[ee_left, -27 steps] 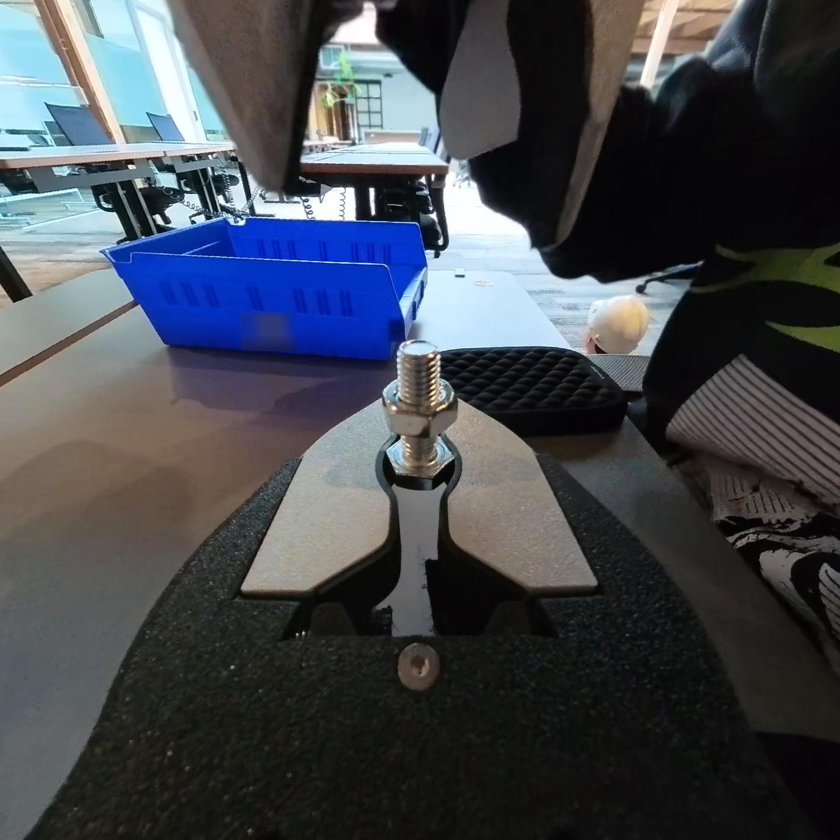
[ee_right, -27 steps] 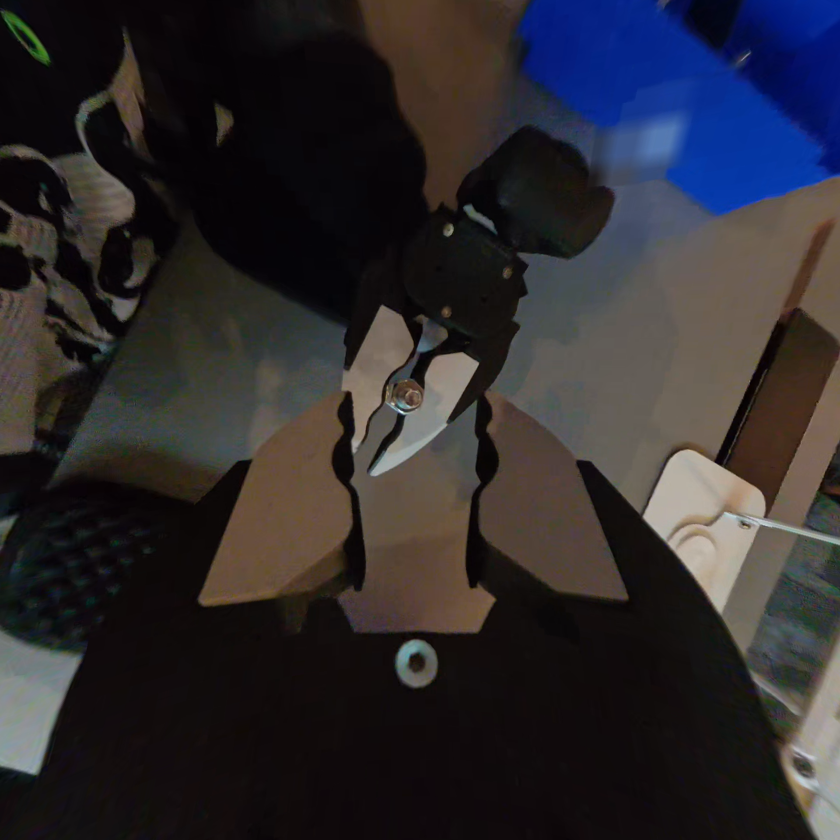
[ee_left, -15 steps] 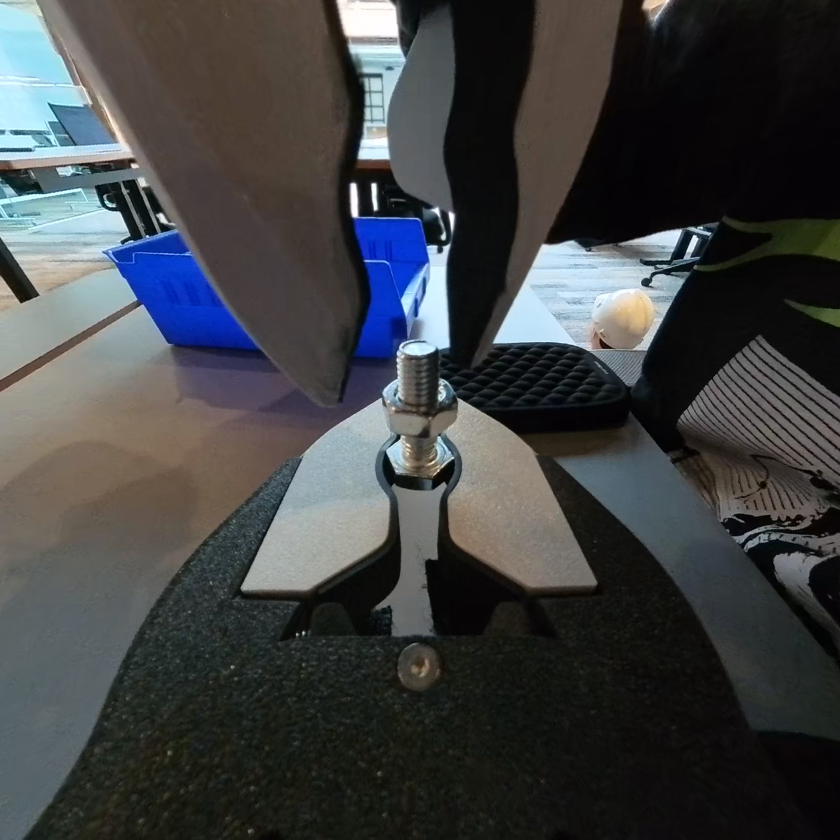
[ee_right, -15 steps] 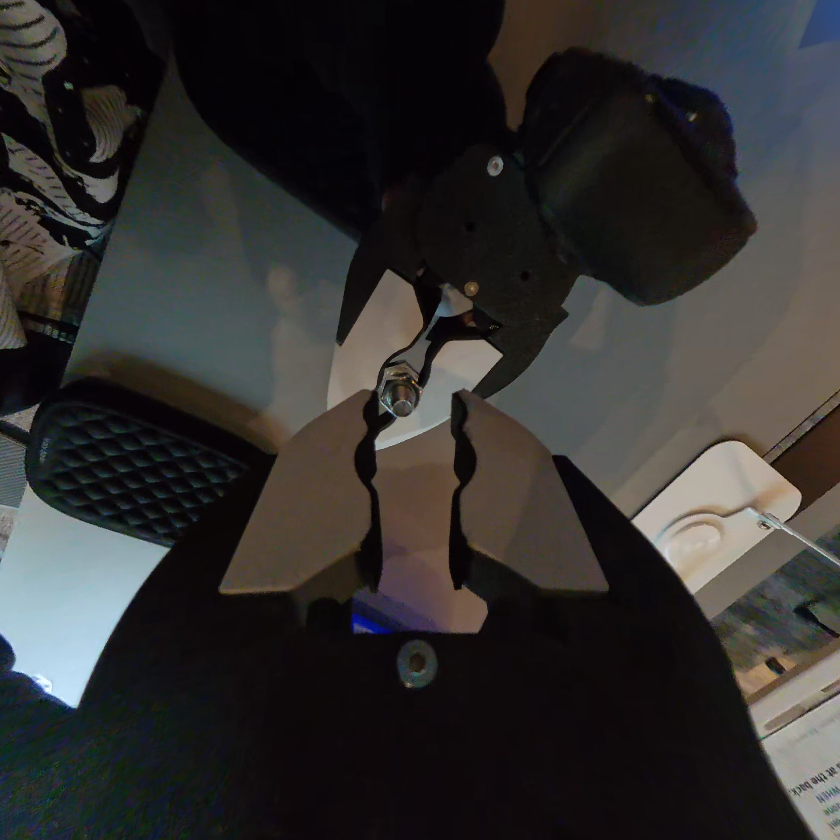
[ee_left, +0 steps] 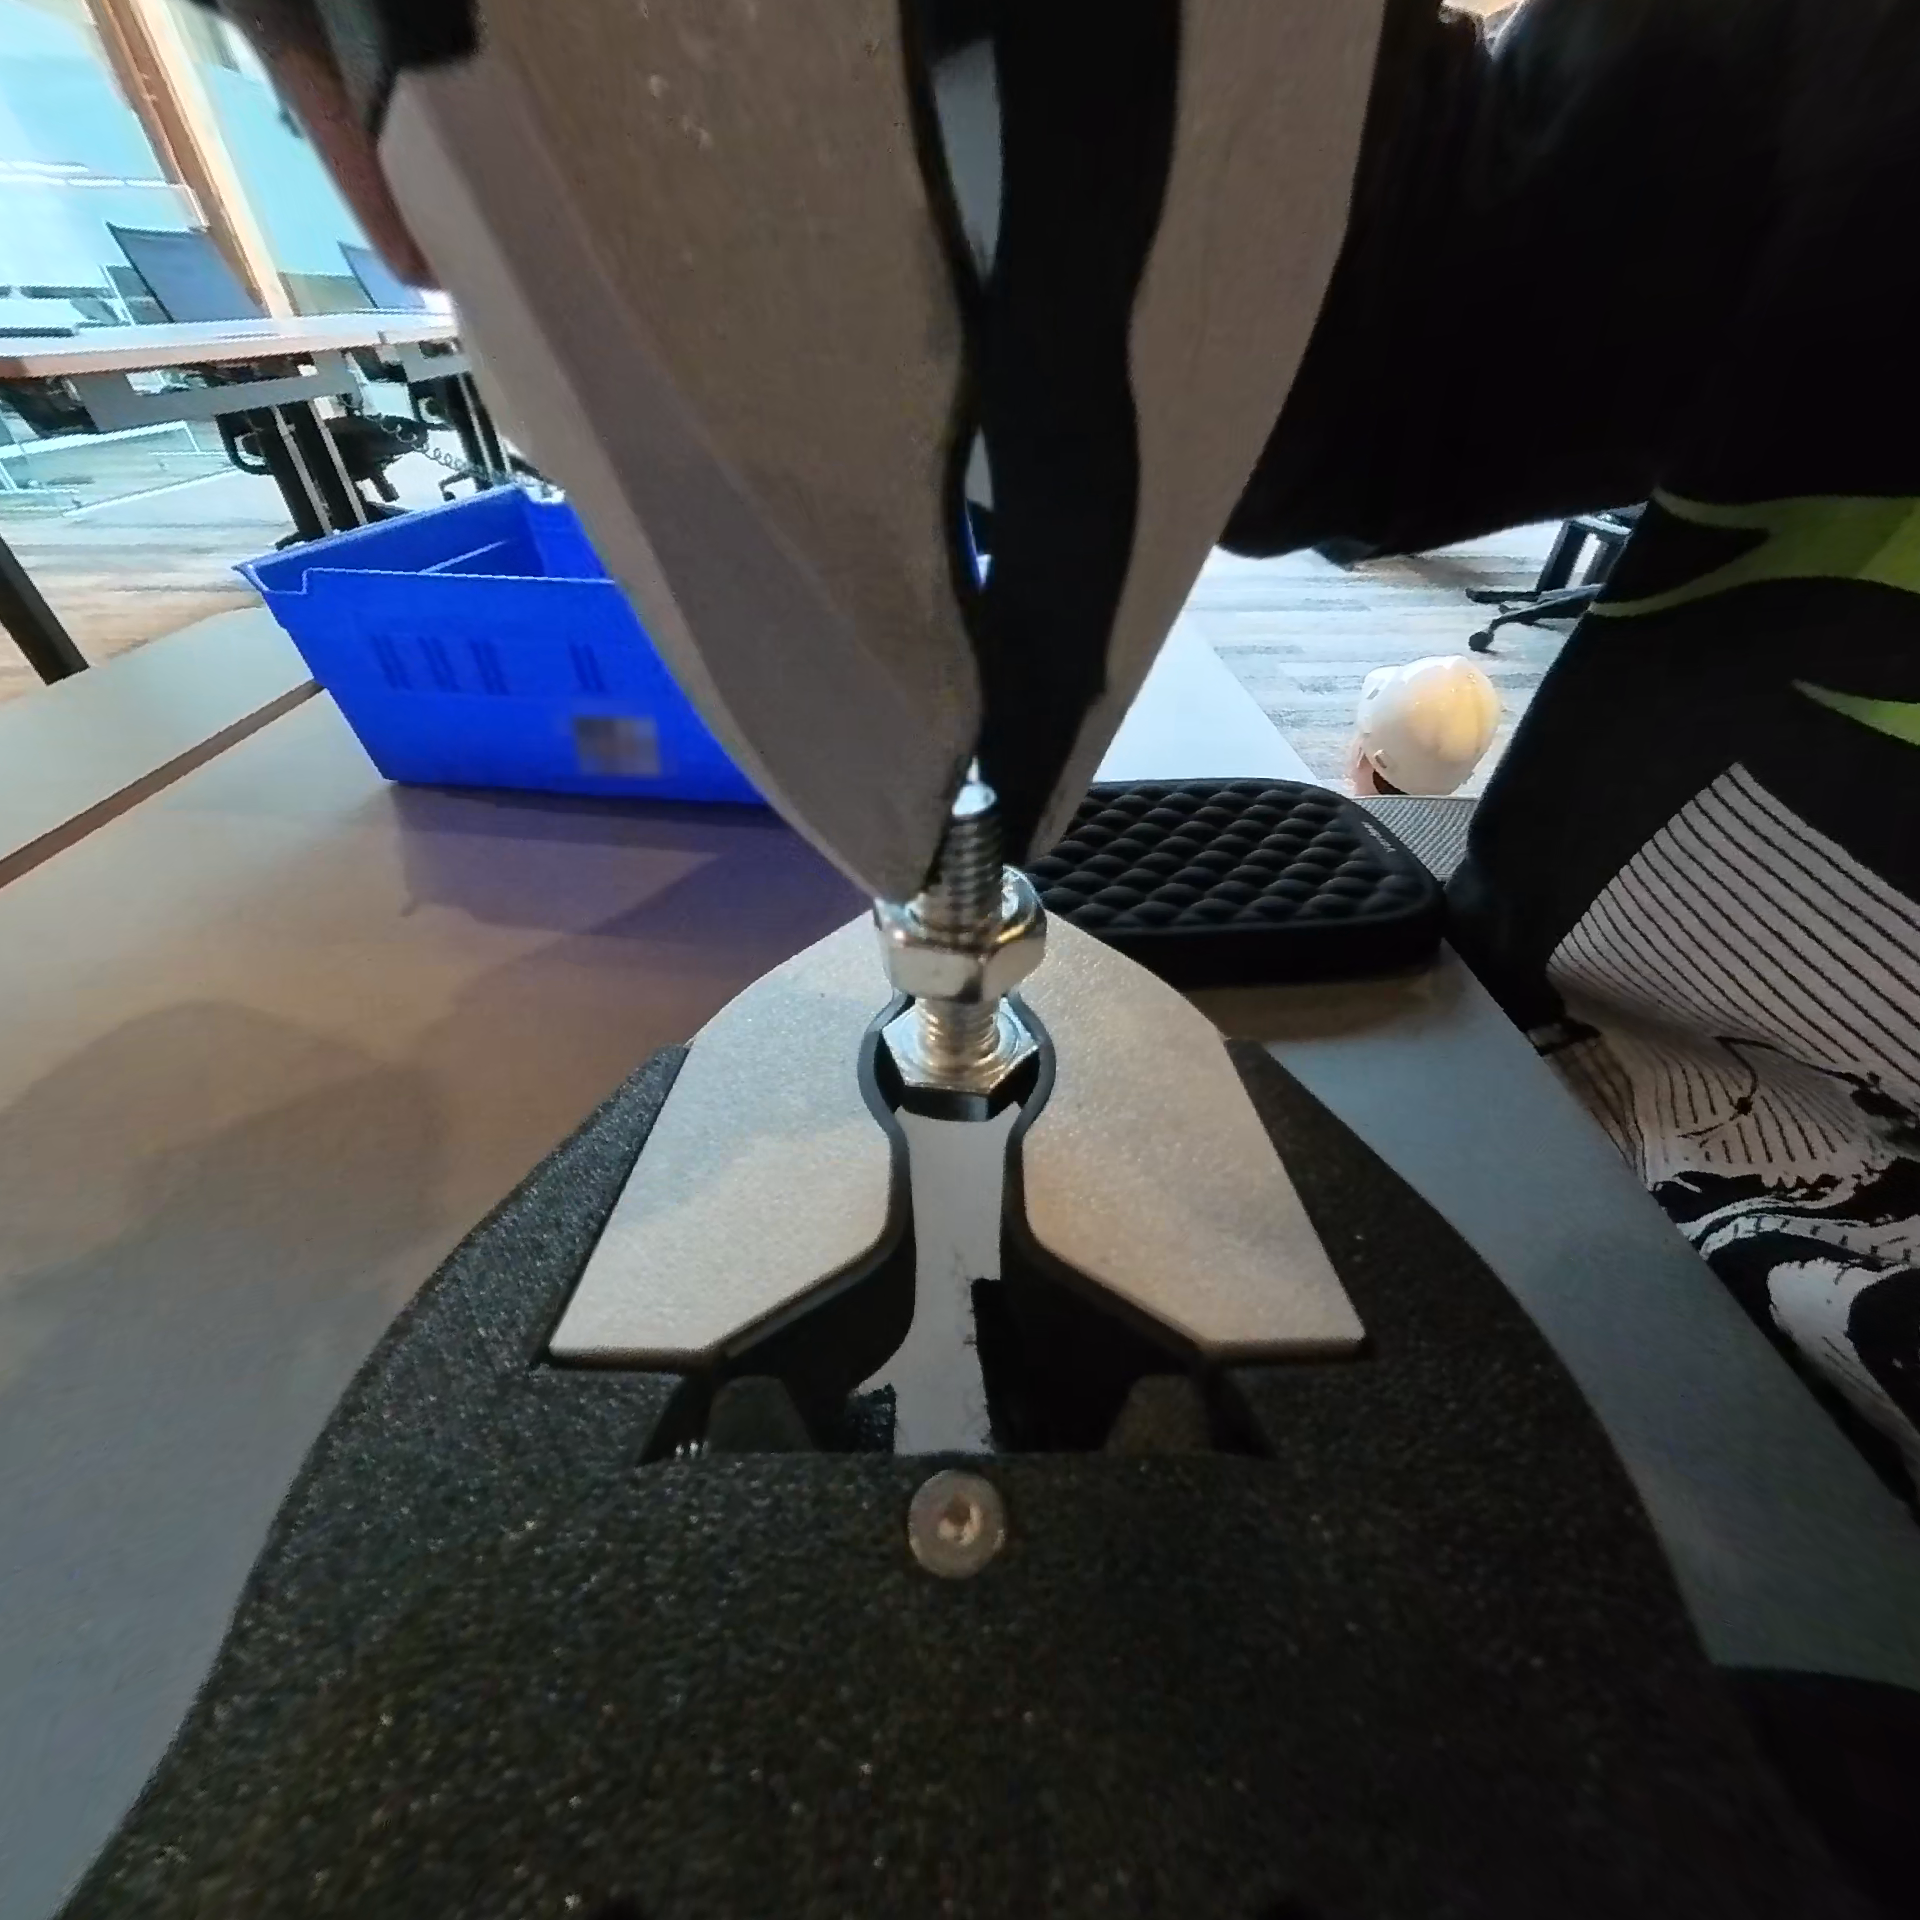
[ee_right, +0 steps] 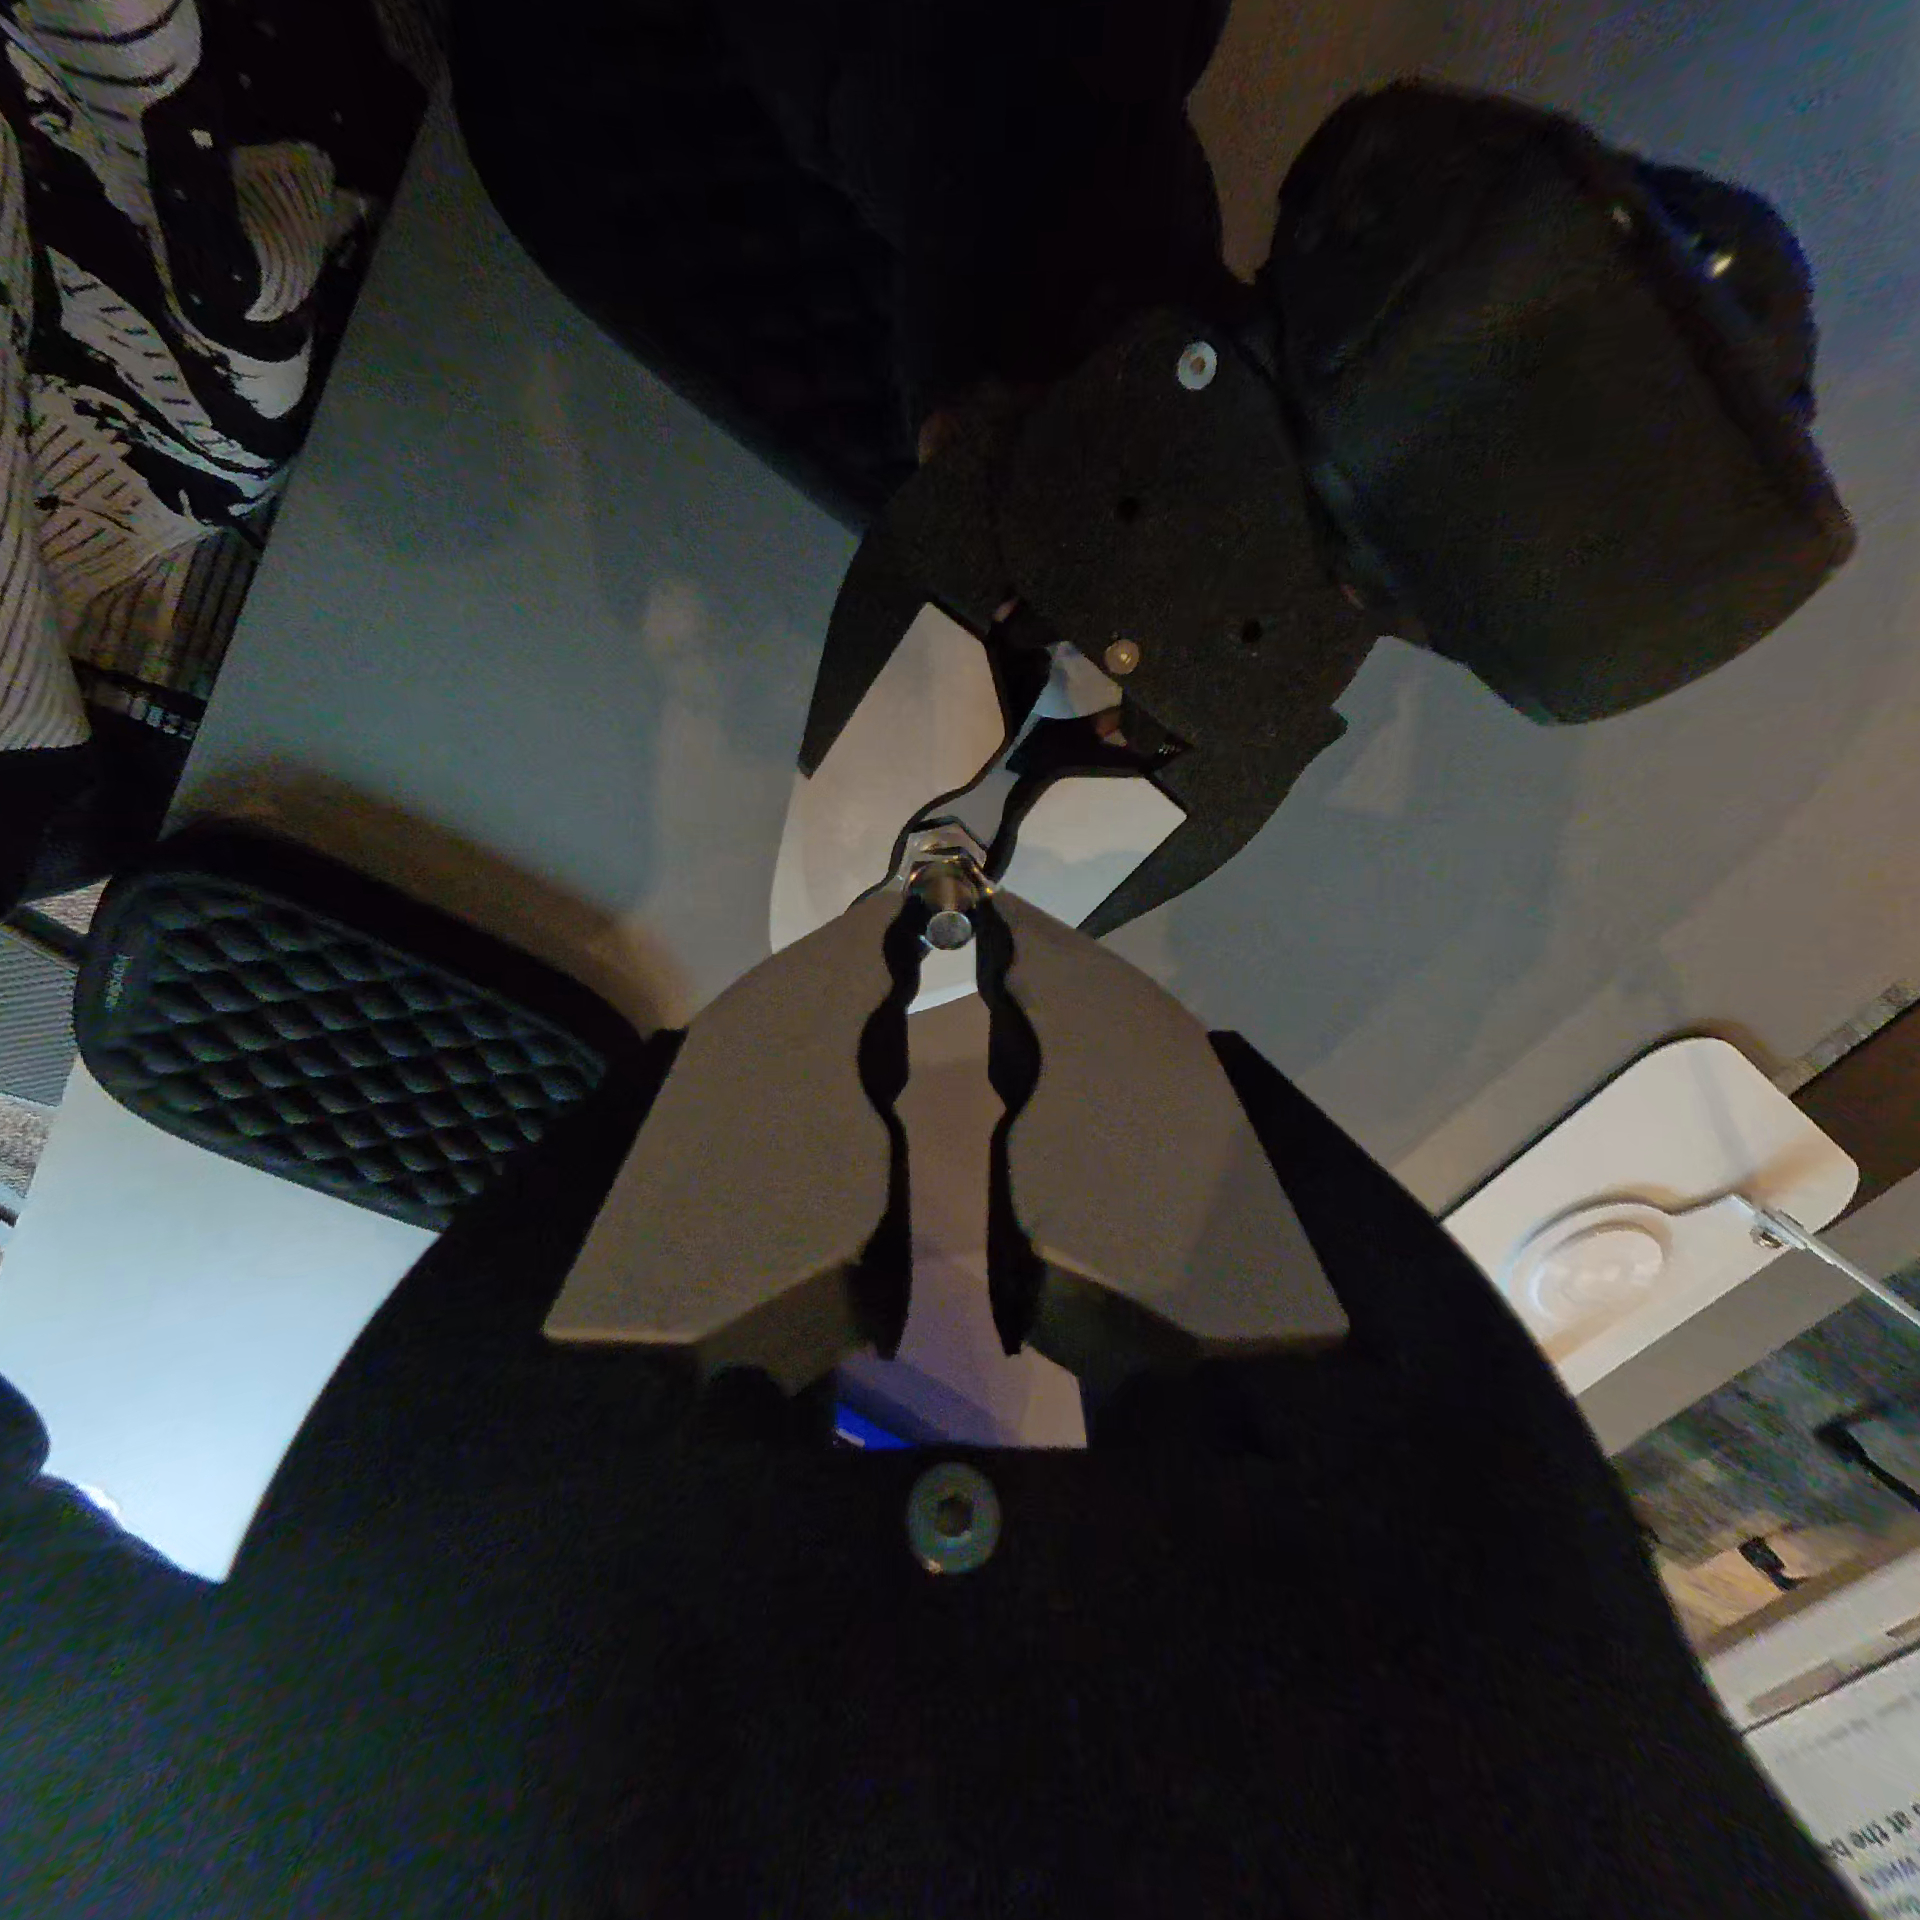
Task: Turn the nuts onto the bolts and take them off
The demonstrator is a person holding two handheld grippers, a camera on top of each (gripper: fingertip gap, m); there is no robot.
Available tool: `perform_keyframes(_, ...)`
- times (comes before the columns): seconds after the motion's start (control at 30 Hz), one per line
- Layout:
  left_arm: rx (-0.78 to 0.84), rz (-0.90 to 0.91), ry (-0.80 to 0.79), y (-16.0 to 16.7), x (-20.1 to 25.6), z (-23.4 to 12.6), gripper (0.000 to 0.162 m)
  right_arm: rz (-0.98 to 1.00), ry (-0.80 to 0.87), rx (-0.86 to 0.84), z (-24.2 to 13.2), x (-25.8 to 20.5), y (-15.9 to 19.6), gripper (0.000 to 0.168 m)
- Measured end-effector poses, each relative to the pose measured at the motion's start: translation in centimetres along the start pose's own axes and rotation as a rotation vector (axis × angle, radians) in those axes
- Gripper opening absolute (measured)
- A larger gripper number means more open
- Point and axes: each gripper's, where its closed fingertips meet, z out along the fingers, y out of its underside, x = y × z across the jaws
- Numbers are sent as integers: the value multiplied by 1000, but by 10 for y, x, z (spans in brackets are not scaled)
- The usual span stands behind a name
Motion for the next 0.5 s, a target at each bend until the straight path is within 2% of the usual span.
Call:
perform_keyframes(0.17, 25, -33, 13, -2, 0, 1, 14, 5, 2, 3, -1, 0, 3, 9)
perform_keyframes(0.2, 33, -38, 10, -3, -1, 1, 20, 11, 6, 3, -2, 0, 4, 9)
perform_keyframes(0.27, 42, -52, -13, -4, -6, 2, 46, 27, 10, 1, -4, 1, 8, 9)
perform_keyframes(0.33, 30, -59, -35, -2, -10, 3, 63, 44, 26, -3, -9, 2, 13, 9)
perform_keyframes(0.4, 16, -50, -51, 0, -11, 5, 70, 66, 39, -7, -14, 2, 20, 9)
perform_keyframes(0.5, 18, -41, -53, -1, -11, 4, 69, 121, 67, -23, -25, 0, 38, 9)
